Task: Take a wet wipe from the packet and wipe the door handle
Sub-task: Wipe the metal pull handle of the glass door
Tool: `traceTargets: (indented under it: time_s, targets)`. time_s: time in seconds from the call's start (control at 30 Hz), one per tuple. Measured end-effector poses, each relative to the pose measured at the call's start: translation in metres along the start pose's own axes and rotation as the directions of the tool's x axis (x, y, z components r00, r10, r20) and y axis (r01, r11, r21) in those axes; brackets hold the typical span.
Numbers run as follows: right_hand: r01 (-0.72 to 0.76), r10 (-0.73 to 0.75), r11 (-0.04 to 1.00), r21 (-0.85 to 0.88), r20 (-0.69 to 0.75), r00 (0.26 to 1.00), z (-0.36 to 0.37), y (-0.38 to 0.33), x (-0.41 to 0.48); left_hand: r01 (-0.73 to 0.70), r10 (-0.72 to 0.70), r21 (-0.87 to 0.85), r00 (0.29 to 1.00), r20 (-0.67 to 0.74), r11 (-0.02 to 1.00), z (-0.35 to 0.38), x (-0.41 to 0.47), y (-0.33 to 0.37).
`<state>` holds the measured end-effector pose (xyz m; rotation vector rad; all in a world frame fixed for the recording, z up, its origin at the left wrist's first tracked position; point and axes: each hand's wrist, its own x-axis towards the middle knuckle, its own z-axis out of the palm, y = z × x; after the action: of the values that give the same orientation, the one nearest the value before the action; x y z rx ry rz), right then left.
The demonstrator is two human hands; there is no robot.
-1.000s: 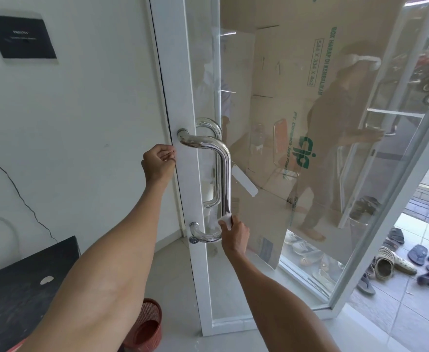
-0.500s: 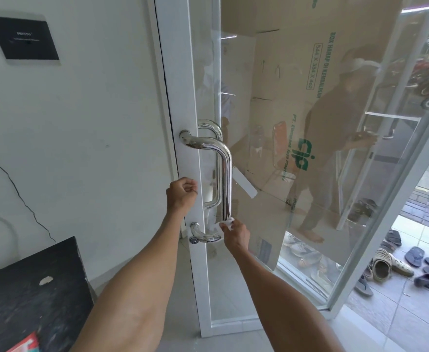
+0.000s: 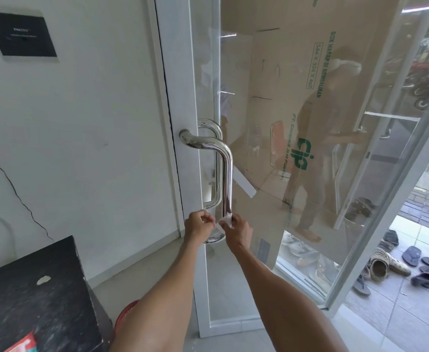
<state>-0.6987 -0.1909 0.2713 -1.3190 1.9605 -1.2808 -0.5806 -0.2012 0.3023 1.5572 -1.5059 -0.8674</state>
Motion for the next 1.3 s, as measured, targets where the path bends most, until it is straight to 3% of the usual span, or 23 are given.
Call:
traceTargets:
  time_s: [0.23, 0.4, 0.57, 0.73, 0.93, 1.17, 1.23, 1.3]
  targets:
    - [-0.034, 0.006, 0.987, 0.16, 0.168, 0.986, -0.008, 0.01, 0.002, 0.042, -0.048, -0.16, 0.998, -0.033, 0.986, 0.035, -0.026, -0.012]
    - [-0.029, -0.006, 0.931, 0.363, 0.094, 0.996, -0.015, 0.003, 0.005, -0.024, 0.003, -0.242, 0.996, -0.088, 0.97, 0.056, -0.042, -0.005]
    - [0.048, -0.072, 0.968, 0.248, 0.089, 0.993, -0.026, -0.02, 0.009, -0.037, 0.016, -0.184, 0.993, -0.113, 0.982, 0.069, -0.046, -0.002]
    - [0.157, -0.18, 0.958, 0.242, 0.076, 0.981, -0.029, -0.036, 0.012, -0.149, 0.118, -0.27, 0.985, -0.13, 0.951, 0.073, -0.025, -0.007]
    - [0.153, -0.174, 0.954, 0.256, 0.062, 0.983, -0.029, -0.033, 0.01, 0.04, -0.035, -0.099, 0.998, 0.056, 0.994, 0.072, -0.014, -0.022]
    - [0.121, -0.123, 0.968, 0.219, -0.006, 0.992, -0.031, -0.029, 0.01, -0.09, 0.088, -0.348, 0.996, -0.023, 0.933, 0.041, 0.007, 0.028]
    - [0.12, -0.123, 0.969, 0.218, -0.001, 0.992, -0.03, -0.028, 0.01, -0.082, 0.085, -0.267, 0.996, -0.004, 0.96, 0.041, 0.009, 0.031]
    - [0.136, -0.142, 0.967, 0.216, 0.009, 0.99, -0.028, -0.027, 0.009, -0.023, 0.027, -0.07, 0.998, 0.061, 0.997, 0.044, 0.005, 0.026]
